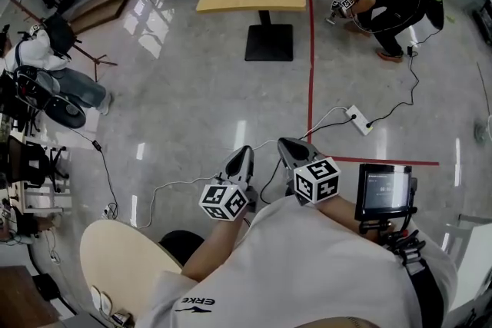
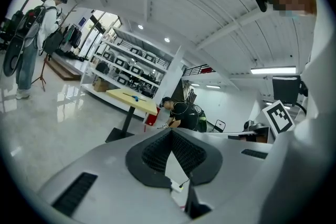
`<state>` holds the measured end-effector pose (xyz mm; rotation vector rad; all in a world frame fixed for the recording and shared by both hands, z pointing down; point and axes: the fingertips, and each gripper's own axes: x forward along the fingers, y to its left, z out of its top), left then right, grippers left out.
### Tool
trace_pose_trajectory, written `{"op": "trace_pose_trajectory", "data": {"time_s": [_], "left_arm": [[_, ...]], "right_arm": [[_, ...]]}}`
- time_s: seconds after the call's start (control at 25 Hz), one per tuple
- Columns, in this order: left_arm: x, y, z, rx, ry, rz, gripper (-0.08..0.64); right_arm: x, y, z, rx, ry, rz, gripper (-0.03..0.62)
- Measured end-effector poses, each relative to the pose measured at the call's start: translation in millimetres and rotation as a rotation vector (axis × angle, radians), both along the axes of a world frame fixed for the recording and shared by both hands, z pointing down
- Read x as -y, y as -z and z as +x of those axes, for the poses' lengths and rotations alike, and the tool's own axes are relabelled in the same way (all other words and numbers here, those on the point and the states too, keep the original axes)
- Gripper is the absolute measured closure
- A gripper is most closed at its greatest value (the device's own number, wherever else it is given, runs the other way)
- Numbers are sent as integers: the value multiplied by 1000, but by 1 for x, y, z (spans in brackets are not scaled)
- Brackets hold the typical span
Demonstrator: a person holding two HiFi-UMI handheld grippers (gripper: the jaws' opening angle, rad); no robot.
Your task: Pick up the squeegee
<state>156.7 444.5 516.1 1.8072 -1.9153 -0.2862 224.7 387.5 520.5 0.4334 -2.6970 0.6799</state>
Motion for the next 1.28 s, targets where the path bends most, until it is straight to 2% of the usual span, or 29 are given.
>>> {"op": "trace_pose_trajectory", "data": {"time_s": [0.2,0.76,0.96,1.12,1.28], "left_arm": [[61,-12,-6,20,14,-7,555],[78,9,-23,-13,-37,-20,555],[137,-10,-53,-18,-89,-12,555],[169,-7,-78,-29,-143,5,555],[191,-11,-123,-31,-187,20,555]], "right_arm": [[61,-13,-9,19,21,-2,589],[77,8,-25,5,-52,-26,589],[131,-12,-54,-4,-95,-21,589],[156,-13,-76,-23,-139,-26,589],[176,-19,-123,-30,-168,-30,589]]}}
